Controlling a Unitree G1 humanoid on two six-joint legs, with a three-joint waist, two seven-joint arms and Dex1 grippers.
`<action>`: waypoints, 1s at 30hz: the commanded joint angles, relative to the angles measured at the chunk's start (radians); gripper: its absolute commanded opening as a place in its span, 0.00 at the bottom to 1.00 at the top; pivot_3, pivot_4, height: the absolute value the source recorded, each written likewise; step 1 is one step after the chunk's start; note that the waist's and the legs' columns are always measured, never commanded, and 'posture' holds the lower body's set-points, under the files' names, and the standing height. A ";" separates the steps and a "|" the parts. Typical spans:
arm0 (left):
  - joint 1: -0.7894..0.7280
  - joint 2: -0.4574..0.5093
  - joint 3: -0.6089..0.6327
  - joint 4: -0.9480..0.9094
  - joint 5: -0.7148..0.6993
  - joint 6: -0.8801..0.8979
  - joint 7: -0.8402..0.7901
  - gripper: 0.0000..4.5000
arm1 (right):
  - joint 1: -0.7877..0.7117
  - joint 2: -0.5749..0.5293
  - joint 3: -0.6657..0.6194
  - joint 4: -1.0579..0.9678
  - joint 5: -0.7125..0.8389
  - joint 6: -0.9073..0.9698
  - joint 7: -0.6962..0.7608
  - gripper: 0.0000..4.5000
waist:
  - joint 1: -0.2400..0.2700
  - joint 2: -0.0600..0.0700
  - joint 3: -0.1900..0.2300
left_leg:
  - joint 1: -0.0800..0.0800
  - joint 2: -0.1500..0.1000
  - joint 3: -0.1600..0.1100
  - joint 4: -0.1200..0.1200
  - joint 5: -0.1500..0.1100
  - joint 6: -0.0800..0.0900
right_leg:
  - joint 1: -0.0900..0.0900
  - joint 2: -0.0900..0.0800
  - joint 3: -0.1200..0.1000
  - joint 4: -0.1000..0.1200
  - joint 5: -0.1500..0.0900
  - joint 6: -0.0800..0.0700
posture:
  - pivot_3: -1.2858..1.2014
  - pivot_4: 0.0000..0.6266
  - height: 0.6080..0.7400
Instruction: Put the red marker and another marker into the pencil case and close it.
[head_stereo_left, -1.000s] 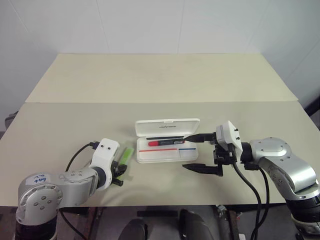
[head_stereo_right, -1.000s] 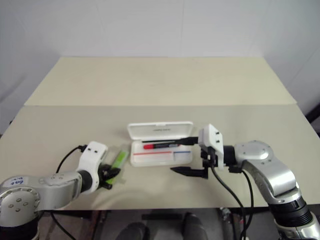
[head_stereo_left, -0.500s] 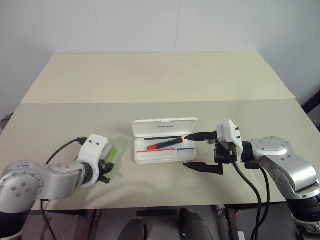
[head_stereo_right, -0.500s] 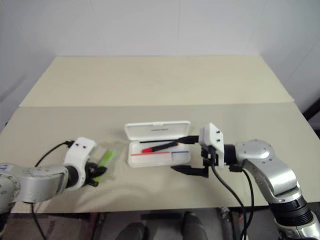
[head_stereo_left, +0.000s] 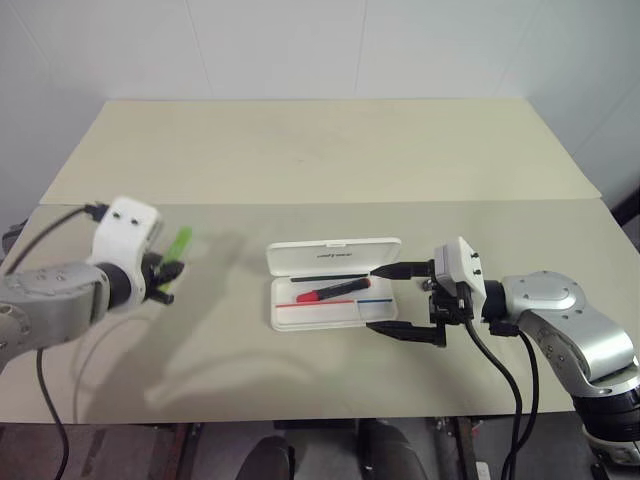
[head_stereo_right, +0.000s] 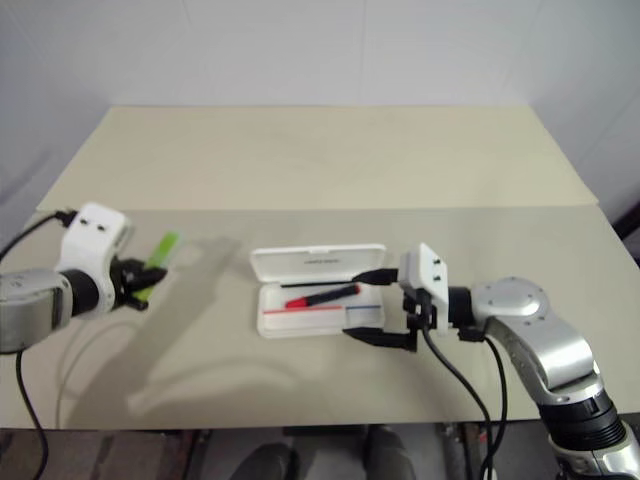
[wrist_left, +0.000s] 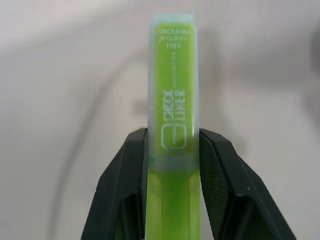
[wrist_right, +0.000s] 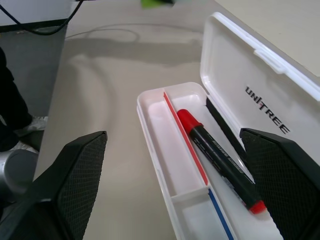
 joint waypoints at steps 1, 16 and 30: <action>-0.075 0.019 -0.053 -0.008 0.197 -0.137 -0.219 0.23 | 0.011 -0.002 -0.036 -0.028 0.001 -0.017 -0.017 1.00 | 0.000 0.000 0.000 | 0.000 0.000 0.001 0.000 0.000 0.000 | 0.000 0.000 0.000 0.000 0.000 0.000 | 0.52 0.24 1.00; -0.479 -0.198 -0.371 0.159 0.659 -0.518 -0.979 0.23 | 0.107 0.002 -0.076 -0.110 0.010 -0.012 -0.097 1.00 | 0.001 -0.001 0.000 | -0.002 0.000 0.005 0.003 -0.002 0.004 | 0.000 0.000 0.000 -0.001 0.001 0.003 | 0.52 0.24 1.00; -0.556 -0.364 -0.437 0.149 0.749 -0.523 -1.262 0.23 | 0.243 -0.026 -0.154 -0.174 0.002 -0.012 -0.155 1.00 | 0.000 -0.001 0.001 | -0.004 0.001 0.007 0.014 -0.003 0.007 | 0.000 0.000 0.001 0.002 0.003 0.006 | 0.52 0.24 1.00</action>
